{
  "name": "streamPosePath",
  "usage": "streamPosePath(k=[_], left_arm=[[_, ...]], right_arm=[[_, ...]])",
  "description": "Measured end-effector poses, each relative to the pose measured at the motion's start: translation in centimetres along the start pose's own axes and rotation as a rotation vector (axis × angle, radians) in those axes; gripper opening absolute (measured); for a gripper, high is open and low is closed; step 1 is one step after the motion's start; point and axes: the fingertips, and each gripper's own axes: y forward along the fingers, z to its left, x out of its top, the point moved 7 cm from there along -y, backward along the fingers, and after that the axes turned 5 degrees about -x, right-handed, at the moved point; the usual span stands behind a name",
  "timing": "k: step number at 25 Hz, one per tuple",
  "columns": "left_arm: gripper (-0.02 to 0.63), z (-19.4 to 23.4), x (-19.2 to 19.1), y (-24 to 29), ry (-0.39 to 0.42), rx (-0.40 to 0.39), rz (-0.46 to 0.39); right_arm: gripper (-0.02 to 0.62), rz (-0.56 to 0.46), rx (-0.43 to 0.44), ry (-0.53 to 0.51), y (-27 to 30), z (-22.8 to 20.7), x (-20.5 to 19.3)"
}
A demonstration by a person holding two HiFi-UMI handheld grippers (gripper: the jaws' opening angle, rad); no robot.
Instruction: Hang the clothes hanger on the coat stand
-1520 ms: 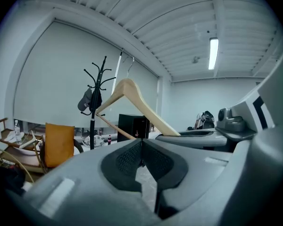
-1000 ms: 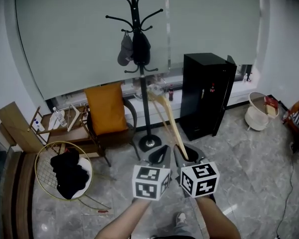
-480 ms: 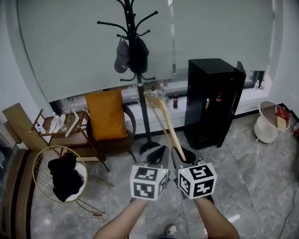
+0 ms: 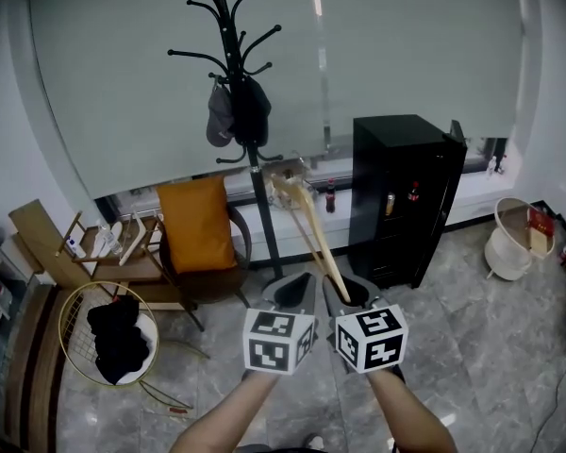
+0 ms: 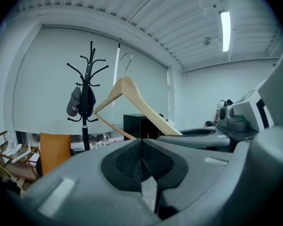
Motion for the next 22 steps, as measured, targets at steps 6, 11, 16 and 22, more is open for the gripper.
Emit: streamPosePath(k=[6, 11, 16, 22], left_arm=[[0.006, 0.3, 0.2, 1.7, 0.004, -0.002, 0.008], [0.005, 2.3, 0.1, 2.9, -0.006, 0.0, -0.003], [0.005, 5.8, 0.2, 4.8, -0.019, -0.01, -0.009], [0.005, 11.6, 0.3, 7.1, -0.029, -0.027, -0.015]], right_arm=[[0.049, -0.007, 0.002, -0.001, 1.4, -1.2, 0.6], [0.049, 0.002, 0.001, -0.008, 3.8, -1.1, 0.6], [0.049, 0.01, -0.011, -0.013, 7.6, -0.8, 0.9], [0.049, 0.016, -0.036, -0.023, 13.4, 0.4, 1.5]])
